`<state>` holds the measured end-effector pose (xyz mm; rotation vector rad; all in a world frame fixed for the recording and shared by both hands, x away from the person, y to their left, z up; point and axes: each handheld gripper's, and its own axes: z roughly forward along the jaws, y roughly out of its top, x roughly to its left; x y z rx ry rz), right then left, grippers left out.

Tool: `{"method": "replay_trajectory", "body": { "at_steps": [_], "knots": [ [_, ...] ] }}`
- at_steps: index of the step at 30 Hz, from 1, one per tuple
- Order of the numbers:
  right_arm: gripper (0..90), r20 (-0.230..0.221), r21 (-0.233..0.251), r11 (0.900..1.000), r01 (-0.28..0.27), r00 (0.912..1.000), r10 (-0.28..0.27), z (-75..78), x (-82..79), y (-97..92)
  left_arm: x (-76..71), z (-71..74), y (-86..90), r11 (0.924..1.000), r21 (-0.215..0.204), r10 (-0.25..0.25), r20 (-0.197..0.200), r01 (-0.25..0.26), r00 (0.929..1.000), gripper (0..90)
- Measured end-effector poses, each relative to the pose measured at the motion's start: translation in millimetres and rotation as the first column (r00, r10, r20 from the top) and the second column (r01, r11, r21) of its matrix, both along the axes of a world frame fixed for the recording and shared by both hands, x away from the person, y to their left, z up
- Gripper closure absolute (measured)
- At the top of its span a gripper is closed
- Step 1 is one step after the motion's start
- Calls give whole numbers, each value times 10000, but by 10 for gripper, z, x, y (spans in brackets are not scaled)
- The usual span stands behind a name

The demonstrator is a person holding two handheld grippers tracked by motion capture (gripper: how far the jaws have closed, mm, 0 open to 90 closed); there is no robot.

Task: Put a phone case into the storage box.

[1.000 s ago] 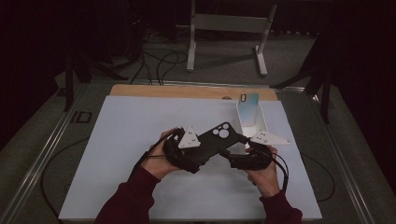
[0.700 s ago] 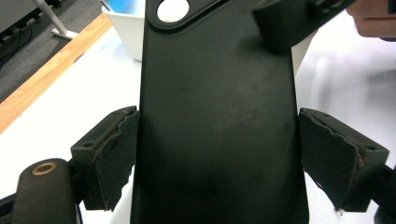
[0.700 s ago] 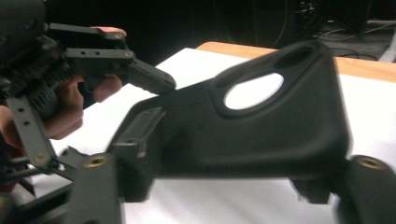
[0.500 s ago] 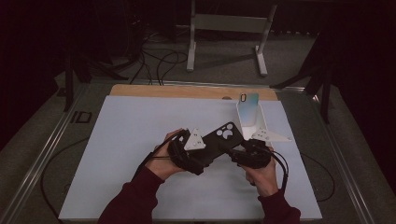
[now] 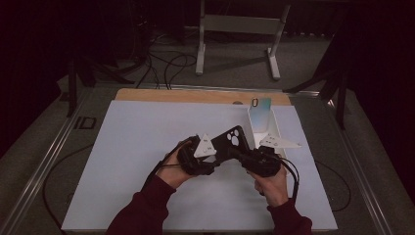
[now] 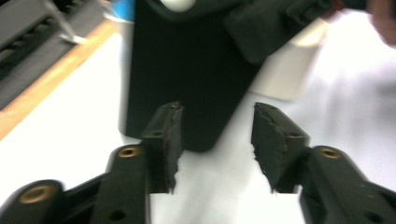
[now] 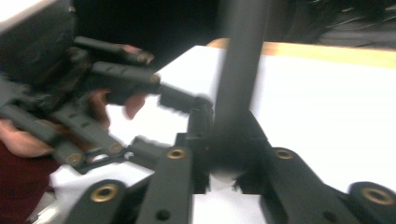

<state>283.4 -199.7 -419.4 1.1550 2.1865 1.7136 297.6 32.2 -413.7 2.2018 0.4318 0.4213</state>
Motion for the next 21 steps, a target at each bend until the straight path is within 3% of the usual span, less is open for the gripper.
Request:
{"method": "replay_trajectory", "body": {
  "at_steps": [1, 2, 4, 7, 8, 9, 15, 21],
  "knots": [
    [804, -161, 310, 9995, -100, 9998, 105, -4, 5, -5, -9, -9, -8, 9998, 146, -140, 5, 140, 9999, 409],
    [804, -161, 310, 9995, -100, 9998, 105, -4, 5, -5, -9, -9, -8, 9998, 146, -140, 5, 140, 9999, 408],
    [810, 287, -215, 9996, 165, 9995, -159, 22, -30, 37, -17, -43, -8, 9994, 335, -115, -117, 118, 9999, 404],
    [811, 322, -254, 9995, 192, 9993, -184, 23, -31, 39, -17, -43, -8, 9994, 335, -115, -117, 118, 9999, 400],
    [811, 322, -254, 9995, 192, 9993, -184, 23, -31, 39, 21, -34, 63, 10000, 18, 25, -328, -25, 9995, 400],
    [813, 553, -450, 9986, 278, 9982, -253, 41, -46, 17, 29, -28, 84, 10000, -2, 35, -365, -35, 9993, 366],
    [813, 815, -479, 9986, 213, 9965, -173, 97, -60, -48, 76, -13, 166, 9990, -446, 0, -750, -34, 9972, 245],
    [813, 1040, -362, 9993, 66, 9946, -28, 146, -87, -96, 87, -30, 168, 9987, -515, -89, -922, 42, 9957, 154]
  ]
}}
